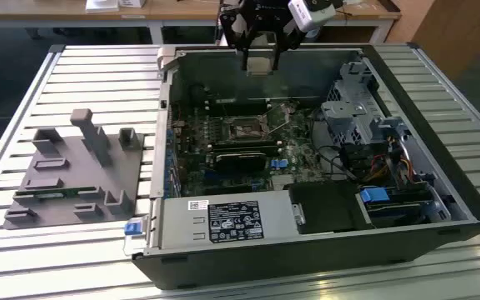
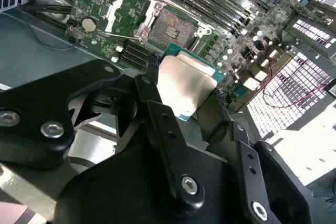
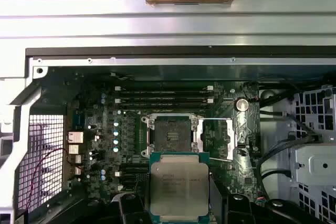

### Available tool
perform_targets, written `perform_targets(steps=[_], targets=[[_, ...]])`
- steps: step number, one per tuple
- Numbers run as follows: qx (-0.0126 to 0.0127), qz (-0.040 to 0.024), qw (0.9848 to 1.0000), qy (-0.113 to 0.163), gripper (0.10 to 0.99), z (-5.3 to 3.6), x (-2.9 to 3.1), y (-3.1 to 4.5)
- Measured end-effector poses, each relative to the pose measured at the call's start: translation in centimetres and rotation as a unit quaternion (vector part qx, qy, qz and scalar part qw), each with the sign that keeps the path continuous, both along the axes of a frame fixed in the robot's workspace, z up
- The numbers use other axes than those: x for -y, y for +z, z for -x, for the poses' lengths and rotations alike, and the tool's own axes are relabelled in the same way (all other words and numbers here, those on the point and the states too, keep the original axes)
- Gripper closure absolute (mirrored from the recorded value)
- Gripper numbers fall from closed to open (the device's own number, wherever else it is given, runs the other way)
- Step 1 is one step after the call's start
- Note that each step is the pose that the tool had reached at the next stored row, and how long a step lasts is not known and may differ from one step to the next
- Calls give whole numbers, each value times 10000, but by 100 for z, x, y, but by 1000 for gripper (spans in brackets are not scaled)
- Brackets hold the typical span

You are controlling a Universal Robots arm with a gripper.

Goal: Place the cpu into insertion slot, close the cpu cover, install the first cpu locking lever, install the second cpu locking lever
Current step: 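Place the cpu into insertion slot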

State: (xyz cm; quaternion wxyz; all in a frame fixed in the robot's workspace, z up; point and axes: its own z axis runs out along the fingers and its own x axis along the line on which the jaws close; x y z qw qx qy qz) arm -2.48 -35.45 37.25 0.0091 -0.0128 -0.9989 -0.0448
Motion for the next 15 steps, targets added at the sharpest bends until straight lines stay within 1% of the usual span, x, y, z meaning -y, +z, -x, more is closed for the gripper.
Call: perform_targets(steps=[6, 15], targets=[[0, 0, 10000, -18, 545, 0, 0, 0], [0, 0, 9996, -297, 545, 0, -1, 0]])
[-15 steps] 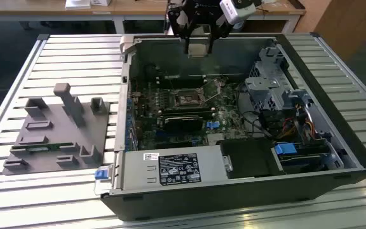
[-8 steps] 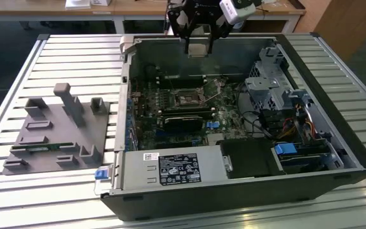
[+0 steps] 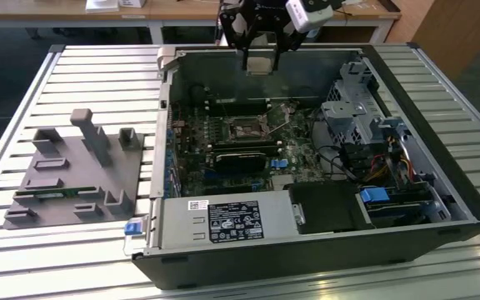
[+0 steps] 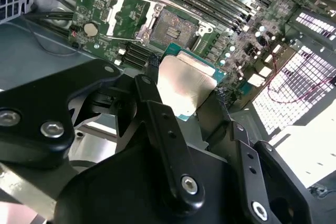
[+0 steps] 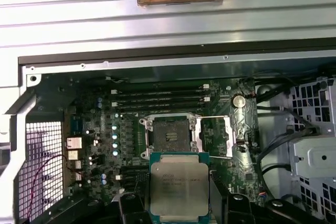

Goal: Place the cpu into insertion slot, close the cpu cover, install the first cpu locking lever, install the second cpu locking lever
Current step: 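Place the cpu into insertion slot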

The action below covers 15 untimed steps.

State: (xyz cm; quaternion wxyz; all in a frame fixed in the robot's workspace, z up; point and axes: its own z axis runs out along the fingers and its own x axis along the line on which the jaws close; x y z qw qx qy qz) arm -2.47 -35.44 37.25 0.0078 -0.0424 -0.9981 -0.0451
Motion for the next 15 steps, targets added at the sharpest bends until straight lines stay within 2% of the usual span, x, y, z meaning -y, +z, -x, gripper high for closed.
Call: perform_targets(steps=[15], targets=[[0, 0, 9994, -354, 545, 0, -2, -2]])
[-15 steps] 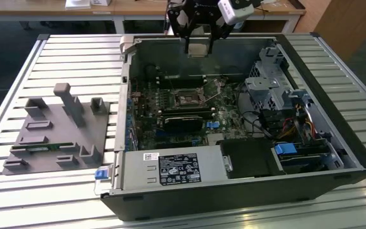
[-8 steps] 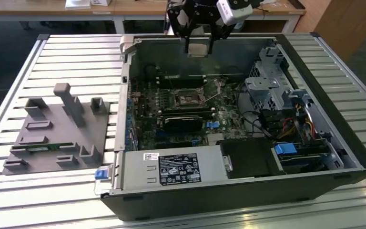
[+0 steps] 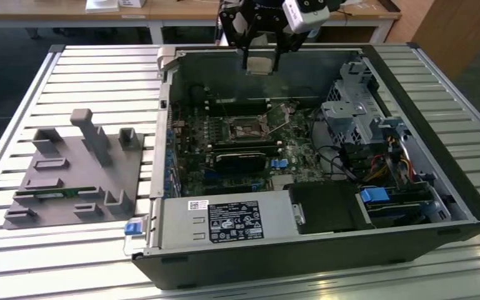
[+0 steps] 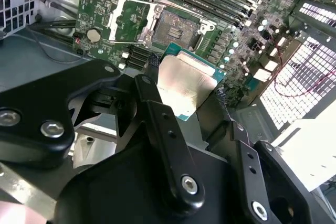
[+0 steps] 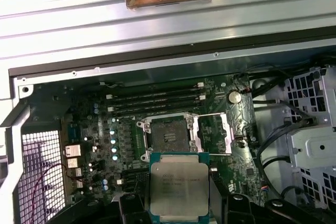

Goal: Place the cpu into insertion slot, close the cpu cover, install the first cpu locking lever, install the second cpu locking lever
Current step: 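Place the cpu into insertion slot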

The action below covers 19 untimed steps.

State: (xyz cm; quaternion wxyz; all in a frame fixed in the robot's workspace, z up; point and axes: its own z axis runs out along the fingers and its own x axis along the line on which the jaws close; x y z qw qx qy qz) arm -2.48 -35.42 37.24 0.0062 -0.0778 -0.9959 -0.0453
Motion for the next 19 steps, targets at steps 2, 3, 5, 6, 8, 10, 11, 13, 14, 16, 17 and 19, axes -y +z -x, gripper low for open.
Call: perform_targets(steps=[2, 3, 5, 6, 8, 10, 11, 13, 14, 16, 17, 19], targets=[[0, 0, 10000, -43, 545, 0, 0, -1], [0, 0, 10000, -65, 545, 0, 0, -1], [0, 0, 9999, -107, 545, 0, 0, -1], [0, 0, 9999, -127, 545, 0, 0, -2], [0, 0, 9999, -167, 545, 0, 0, -2], [0, 0, 9998, -209, 545, 0, 0, -2], [0, 0, 9997, -228, 545, 0, 0, -3], [0, 0, 9997, -264, 545, 0, -1, -3], [0, 0, 9996, -282, 545, 0, -1, -3], [0, 0, 9995, -318, 545, 0, 0, -4], [0, 0, 9994, -338, 545, 0, -1, -4], [0, 0, 9993, -374, 545, 0, -1, -4]])
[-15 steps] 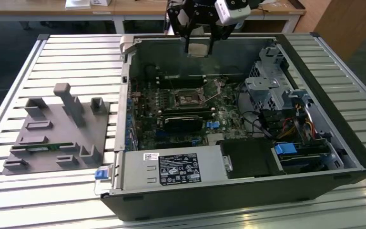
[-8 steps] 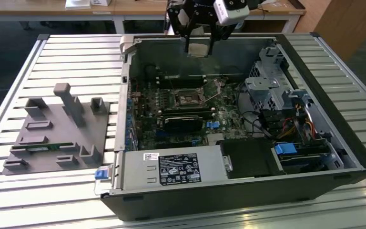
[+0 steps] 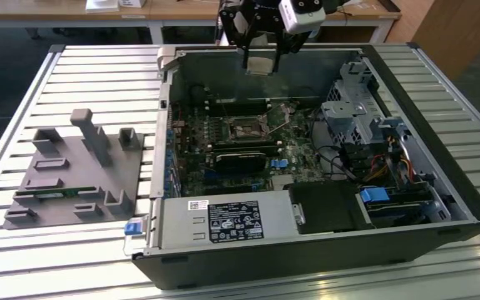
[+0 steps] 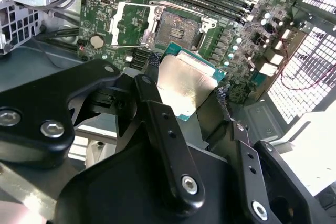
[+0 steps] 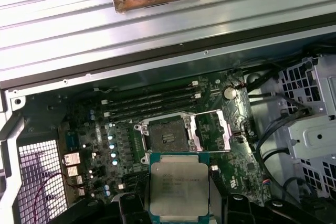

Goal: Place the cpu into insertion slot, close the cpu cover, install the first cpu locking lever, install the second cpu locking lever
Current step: 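Place the cpu into insertion slot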

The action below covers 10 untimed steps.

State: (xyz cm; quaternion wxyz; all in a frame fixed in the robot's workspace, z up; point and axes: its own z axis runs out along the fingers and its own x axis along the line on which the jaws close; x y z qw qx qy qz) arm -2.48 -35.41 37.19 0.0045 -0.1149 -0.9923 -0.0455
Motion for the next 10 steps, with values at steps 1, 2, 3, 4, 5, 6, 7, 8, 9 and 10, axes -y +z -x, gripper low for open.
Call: perform_targets(steps=[1, 2, 3, 4, 5, 6, 7, 8, 9, 10], targets=[[0, 0, 10000, -18, 545, 0, 0, 0], [0, 0, 10000, -36, 545, 0, 0, 0], [0, 0, 10000, -54, 545, 0, 0, 0], [0, 0, 10000, -72, 545, 0, 0, -1], [0, 0, 10000, -91, 545, 0, 0, -1], [0, 0, 9999, -109, 545, 0, 0, -2], [0, 0, 9999, -127, 545, 0, -1, -2], [0, 0, 9999, -144, 545, 0, -1, -2], [0, 0, 9999, -161, 545, 0, -1, -2], [0, 0, 9998, -178, 545, 0, -1, -3]])
